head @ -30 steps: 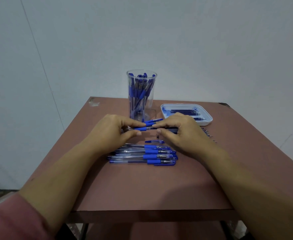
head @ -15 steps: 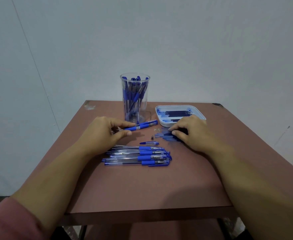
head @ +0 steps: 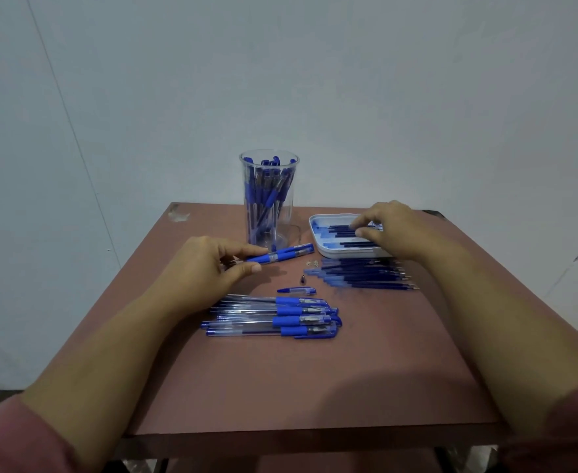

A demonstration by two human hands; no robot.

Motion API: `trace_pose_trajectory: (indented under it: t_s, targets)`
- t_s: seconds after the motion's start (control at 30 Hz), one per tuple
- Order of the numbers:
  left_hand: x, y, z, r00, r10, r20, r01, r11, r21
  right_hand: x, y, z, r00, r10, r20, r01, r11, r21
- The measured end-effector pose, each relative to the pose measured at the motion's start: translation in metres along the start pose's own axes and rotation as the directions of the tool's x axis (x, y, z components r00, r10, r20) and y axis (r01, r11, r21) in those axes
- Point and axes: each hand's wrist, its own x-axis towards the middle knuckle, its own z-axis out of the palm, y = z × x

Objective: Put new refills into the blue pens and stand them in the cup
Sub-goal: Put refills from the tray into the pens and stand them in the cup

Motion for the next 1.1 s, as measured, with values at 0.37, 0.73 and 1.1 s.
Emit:
trace_pose_trajectory:
  t_s: [0.37,0.73,1.1]
  targets:
    - [0.003,0.0,0.0,1.0,0.028,0.013,-0.028,0.999,0.033,0.027,0.009,0.009,0.971,0.024,0.24,-0.015,0.999,-0.037]
    - [0.002,-0.003,0.0,1.0,0.021,0.014,-0.021,0.999,0.045,0.024,0.004,0.011,0.988,-0.015,0.154,0.005,0.998,0.064]
    - [0.001,0.001,0.0,0.999,0.043,-0.01,-0.043,0.999,0.031,-0.049,-0.06,0.0,0.963,-0.26,-0.076,0.27,0.941,0.202]
